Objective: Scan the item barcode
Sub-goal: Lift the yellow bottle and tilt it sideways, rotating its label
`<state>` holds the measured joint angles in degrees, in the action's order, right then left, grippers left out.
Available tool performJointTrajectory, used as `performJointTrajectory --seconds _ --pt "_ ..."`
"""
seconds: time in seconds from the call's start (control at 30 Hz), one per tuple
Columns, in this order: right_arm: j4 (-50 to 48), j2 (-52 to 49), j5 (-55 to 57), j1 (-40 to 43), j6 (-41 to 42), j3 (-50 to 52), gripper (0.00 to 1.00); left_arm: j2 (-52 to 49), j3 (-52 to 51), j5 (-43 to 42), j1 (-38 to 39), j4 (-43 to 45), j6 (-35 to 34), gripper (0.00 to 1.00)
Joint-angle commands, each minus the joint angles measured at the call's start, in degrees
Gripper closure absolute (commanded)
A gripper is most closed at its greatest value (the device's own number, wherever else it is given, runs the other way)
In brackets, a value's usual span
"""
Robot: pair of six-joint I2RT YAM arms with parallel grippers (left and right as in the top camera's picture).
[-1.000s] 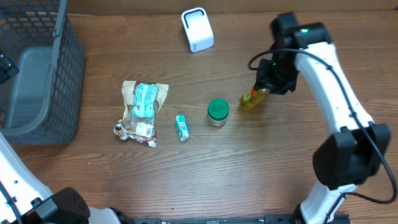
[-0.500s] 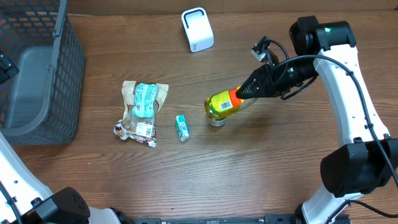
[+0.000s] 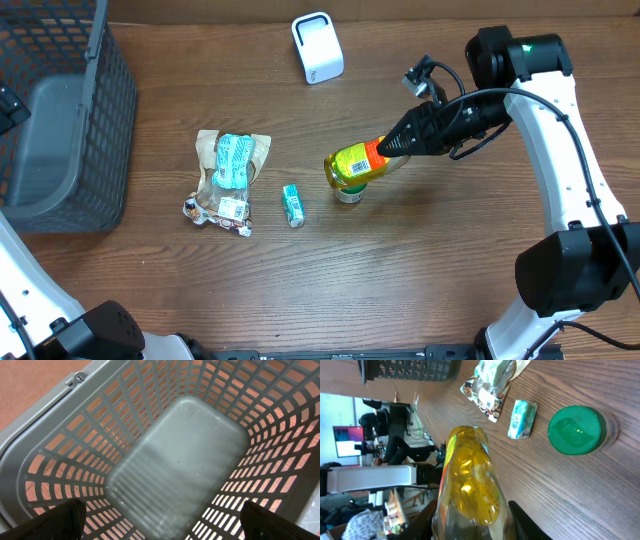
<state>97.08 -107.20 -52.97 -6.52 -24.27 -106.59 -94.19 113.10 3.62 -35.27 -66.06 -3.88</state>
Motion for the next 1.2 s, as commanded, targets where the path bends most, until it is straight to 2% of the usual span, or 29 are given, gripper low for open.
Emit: performJointTrajectory --seconds 0.0,0.4,0.7,1.17 --pt "0.0 3.2 -3.3 -0.3 2.0 0.7 0.85 -0.4 1.0 -0.5 0.0 0.0 1.1 0.01" --pt "0.0 13.8 -6.5 -0.3 0.3 10.5 0.84 -0.4 1.0 -0.5 0.0 0.0 1.1 0.00" --pt "-3.2 14.2 -11.7 -0.3 -1.6 16.5 0.84 -0.4 1.0 -0.5 0.0 0.0 1.1 0.01" --pt "-6.8 14.2 -11.8 -0.3 -1.5 21.0 0.83 -0.4 1.0 -0.5 0.0 0.0 1.1 0.01"
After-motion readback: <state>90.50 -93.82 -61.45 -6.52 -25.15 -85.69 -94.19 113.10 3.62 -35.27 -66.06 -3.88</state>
